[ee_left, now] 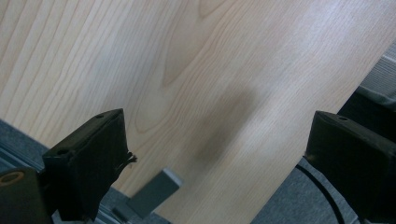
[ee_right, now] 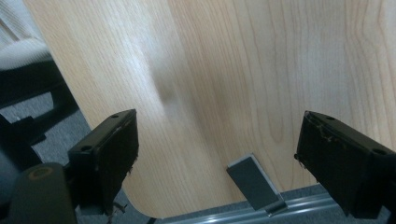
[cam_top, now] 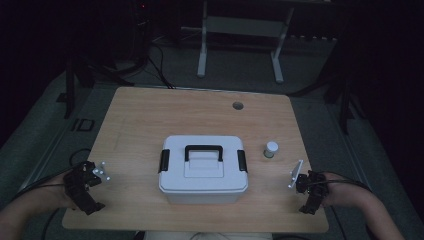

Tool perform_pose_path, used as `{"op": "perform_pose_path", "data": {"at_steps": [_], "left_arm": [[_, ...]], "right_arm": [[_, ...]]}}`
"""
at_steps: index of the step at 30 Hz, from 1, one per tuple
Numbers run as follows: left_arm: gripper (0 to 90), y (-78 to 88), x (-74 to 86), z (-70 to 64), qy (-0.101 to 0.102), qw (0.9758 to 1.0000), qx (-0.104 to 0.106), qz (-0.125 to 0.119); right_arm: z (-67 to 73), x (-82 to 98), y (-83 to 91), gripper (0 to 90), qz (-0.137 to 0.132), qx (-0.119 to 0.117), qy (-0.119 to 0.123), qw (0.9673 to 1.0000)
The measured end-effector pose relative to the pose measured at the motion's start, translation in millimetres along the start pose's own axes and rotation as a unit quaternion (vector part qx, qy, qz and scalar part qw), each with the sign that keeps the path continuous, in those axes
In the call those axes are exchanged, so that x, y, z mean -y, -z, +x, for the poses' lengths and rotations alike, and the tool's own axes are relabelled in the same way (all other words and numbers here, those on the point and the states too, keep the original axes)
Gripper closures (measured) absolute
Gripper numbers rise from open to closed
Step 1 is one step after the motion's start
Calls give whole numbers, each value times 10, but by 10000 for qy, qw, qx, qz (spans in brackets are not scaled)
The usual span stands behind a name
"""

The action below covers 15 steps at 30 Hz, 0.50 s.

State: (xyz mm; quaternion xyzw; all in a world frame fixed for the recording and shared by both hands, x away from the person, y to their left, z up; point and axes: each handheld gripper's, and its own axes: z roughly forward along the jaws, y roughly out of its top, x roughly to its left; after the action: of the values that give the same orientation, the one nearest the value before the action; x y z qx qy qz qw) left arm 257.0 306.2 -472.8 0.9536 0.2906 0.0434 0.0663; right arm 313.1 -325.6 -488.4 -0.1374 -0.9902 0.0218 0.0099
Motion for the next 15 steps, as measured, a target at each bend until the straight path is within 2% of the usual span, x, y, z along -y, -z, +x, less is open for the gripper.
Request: {"op": "perform_pose_path", "data": {"at_steps": [3,4,9,15], "left_arm": [[55,0,35,19,93,9999,-38,0],[55,-2,53,31,127,9999,-14,7],[55,12,103,56,224,9997,-14,20],[56,123,54,38,139,9999,-46,-83]], "right_arm": [[-9,-9,-2,122,-15,-46,-16,10000],[-21,-29,10,122,-96,-9,6,10000],[-22,-62,31,122,-155,49,55,9999],[-26,-80,70,122,-172,111,50,9998]]}}
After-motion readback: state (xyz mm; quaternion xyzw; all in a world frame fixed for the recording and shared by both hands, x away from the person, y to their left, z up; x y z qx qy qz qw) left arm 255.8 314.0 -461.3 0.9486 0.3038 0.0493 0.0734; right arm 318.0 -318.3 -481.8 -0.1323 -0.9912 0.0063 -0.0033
